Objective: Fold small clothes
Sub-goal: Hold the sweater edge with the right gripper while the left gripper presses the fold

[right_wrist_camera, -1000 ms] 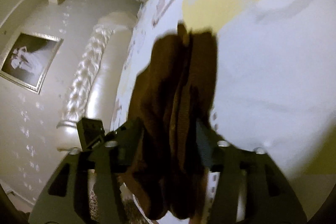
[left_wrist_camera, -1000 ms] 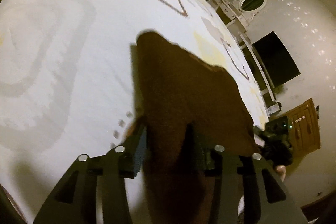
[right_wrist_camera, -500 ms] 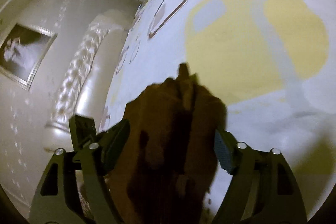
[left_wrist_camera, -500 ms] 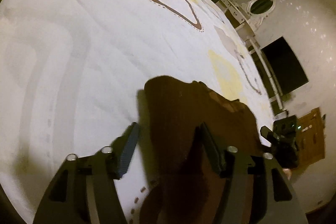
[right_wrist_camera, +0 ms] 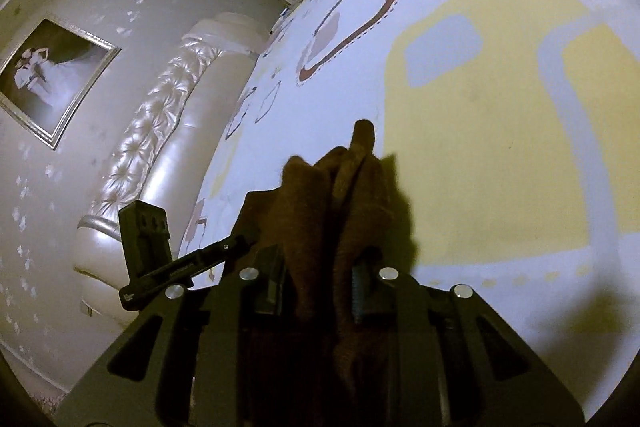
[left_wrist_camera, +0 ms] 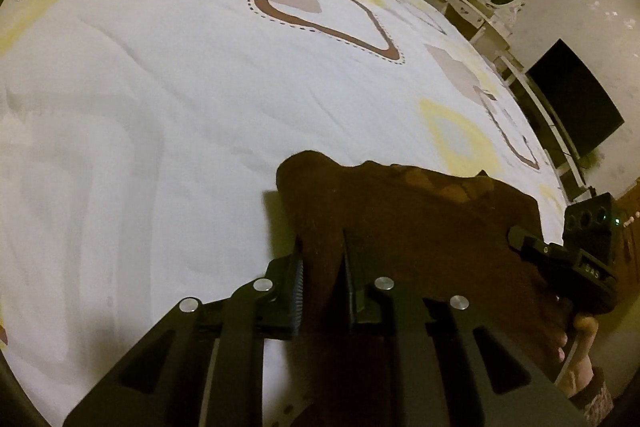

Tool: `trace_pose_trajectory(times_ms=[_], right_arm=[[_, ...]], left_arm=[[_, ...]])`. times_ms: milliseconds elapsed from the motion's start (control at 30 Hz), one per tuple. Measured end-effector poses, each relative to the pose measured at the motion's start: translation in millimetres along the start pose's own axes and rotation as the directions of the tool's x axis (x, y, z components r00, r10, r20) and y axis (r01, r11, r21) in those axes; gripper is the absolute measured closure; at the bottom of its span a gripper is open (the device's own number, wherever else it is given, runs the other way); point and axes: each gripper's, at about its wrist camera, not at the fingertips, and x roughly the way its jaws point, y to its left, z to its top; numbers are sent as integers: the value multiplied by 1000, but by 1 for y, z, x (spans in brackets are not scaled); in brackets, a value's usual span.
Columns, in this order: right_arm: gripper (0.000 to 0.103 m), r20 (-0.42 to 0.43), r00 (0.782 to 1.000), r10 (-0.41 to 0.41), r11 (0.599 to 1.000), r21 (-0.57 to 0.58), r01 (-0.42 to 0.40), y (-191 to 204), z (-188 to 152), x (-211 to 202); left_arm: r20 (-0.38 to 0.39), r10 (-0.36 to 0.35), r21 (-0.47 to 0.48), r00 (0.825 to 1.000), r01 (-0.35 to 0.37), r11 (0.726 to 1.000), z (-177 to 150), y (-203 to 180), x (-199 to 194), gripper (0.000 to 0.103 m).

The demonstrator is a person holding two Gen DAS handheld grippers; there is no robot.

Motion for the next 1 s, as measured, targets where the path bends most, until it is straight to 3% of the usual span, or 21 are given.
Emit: trace_pose_trajectory(times_ms=[1000], right_arm=[[81,-5,1000,19,995,99,-18,-23,0,6]], left_arm=[[9,41,15,999,-41,999,3,-2,10,85]])
